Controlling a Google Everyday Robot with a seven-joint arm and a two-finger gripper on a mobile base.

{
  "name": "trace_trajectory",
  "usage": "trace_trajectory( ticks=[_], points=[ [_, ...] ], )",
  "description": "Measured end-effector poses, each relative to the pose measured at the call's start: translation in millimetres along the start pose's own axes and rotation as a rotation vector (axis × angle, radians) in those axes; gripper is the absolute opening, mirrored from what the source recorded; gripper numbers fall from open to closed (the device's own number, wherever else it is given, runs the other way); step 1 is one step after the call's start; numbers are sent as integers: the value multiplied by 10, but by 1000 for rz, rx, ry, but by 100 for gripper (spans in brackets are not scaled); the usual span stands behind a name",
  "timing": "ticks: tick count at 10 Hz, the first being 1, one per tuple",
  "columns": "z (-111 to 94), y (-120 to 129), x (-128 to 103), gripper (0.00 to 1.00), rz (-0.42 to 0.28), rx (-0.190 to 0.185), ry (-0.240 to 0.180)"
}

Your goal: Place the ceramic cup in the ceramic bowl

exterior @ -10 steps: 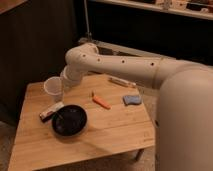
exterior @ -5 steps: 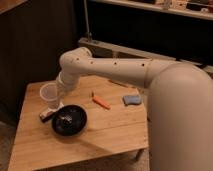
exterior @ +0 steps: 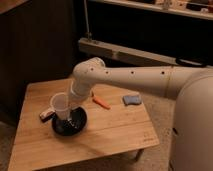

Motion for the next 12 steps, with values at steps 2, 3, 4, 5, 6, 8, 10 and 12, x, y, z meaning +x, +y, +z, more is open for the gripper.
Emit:
trace_trajectory(
  ticks=[2, 3, 4, 5, 6, 8, 10, 12],
  points=[
    [212, -34, -92, 39, -24, -4, -43],
    [299, -3, -96, 47, -25, -18, -51],
    [409, 35, -104, 56, -20, -35, -59],
    [543, 148, -97, 68, 7, -55, -66],
    [594, 247, -81, 77, 35, -56, -67],
    [533, 367, -23, 80, 72, -37, -43],
    [420, 385, 5, 80, 93, -12, -23],
    [362, 356, 12, 80, 93, 18, -13]
  ],
)
